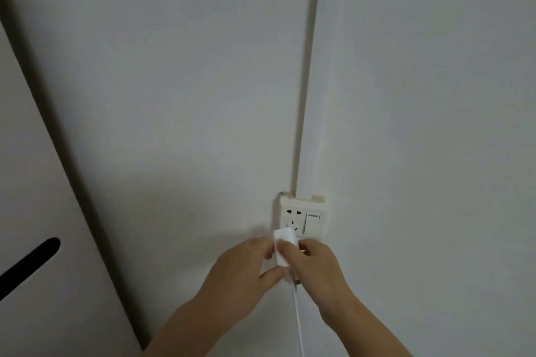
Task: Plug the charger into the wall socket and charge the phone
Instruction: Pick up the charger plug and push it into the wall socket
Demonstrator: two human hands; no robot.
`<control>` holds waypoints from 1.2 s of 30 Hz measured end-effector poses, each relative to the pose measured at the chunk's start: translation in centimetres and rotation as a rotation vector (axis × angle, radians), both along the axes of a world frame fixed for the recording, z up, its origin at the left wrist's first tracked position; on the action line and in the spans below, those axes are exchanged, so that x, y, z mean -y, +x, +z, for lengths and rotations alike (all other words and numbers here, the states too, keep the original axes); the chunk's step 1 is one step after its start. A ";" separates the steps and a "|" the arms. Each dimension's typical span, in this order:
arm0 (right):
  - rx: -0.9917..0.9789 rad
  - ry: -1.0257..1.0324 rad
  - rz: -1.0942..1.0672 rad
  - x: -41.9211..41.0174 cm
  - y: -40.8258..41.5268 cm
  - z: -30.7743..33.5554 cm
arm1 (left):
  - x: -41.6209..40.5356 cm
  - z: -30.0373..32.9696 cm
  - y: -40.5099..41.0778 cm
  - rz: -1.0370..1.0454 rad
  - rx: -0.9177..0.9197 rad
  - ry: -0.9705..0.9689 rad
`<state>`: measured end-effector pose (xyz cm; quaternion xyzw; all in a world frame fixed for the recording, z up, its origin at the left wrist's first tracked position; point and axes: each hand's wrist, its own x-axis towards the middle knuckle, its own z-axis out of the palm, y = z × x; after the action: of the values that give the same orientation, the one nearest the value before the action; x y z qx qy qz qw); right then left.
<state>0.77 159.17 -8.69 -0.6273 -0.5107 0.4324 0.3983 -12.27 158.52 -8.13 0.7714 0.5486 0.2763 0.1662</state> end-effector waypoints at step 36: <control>-0.436 -0.212 -0.103 -2.5 0.0 1.2 | -4.9 0.4 1.5 -0.027 0.006 0.169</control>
<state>0.77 161.71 -7.47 -0.5827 -0.3317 0.5879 0.4526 -10.81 163.39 -7.73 0.7893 0.5123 0.3216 0.1056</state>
